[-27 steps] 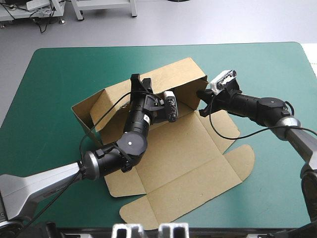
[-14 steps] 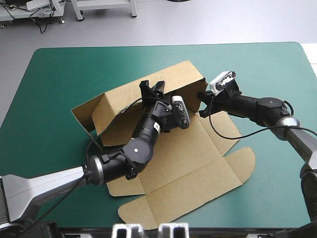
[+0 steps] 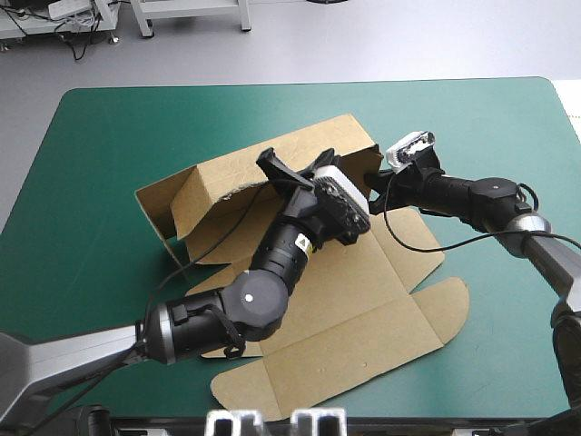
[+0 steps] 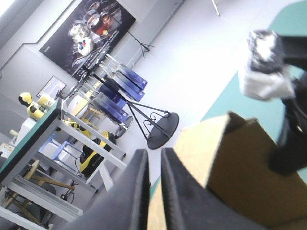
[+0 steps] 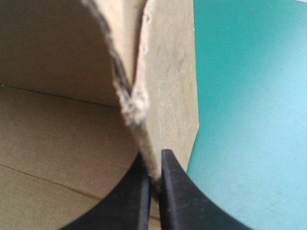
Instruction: Fold the box
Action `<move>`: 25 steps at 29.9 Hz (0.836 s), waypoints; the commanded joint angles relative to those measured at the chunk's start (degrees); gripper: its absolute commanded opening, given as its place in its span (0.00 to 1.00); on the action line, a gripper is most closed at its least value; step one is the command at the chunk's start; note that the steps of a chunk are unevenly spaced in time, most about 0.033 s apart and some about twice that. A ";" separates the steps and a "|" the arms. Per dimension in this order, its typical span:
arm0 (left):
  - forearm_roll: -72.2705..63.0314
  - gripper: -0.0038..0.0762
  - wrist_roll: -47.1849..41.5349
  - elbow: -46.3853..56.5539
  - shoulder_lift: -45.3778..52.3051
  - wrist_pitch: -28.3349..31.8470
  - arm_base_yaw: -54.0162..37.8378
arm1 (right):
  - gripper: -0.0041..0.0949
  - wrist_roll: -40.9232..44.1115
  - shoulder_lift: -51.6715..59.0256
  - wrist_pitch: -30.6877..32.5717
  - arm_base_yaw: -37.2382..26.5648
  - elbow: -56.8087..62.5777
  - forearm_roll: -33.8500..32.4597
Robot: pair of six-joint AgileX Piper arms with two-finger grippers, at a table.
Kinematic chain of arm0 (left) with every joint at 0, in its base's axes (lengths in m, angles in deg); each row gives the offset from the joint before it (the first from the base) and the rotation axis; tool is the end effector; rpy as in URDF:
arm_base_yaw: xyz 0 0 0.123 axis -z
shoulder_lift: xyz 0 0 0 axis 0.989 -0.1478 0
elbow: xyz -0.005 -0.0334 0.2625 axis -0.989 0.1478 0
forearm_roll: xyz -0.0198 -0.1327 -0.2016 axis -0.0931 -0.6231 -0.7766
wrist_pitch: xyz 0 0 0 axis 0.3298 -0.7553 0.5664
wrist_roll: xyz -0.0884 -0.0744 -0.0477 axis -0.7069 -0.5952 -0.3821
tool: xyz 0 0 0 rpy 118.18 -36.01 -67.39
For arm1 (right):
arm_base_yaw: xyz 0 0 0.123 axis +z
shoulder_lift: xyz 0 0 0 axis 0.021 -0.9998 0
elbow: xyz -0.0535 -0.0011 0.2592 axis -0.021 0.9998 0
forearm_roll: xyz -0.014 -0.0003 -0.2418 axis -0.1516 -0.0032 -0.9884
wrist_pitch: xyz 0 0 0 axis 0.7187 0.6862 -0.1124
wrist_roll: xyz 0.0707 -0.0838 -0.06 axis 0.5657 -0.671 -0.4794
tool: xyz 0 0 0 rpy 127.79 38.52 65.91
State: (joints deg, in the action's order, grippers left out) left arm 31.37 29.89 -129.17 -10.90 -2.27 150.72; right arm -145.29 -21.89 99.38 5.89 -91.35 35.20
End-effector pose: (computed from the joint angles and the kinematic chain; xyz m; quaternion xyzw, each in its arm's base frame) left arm 0.2051 -0.2920 0.3562 0.4045 0.6079 0.1115 0.6741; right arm 0.3457 0.1100 0.2269 -0.2645 0.8153 0.2266 0.4626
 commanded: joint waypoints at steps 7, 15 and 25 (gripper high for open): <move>-28.29 0.07 13.43 -16.65 7.05 4.98 -20.04 | 0.04 12.52 10.92 1.84 0.15 -2.16 -4.10; -70.68 0.07 40.81 -21.78 8.50 3.99 -44.84 | 0.04 42.85 20.21 6.36 0.15 -4.83 -30.87; -107.69 0.06 65.38 -21.78 8.31 -6.98 -72.18 | 0.04 63.89 21.78 24.08 0.15 -8.71 -46.66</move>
State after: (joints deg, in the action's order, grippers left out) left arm -68.27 89.82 -149.06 -4.54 -9.45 83.10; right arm -85.95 -1.83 121.93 5.89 -97.67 -11.31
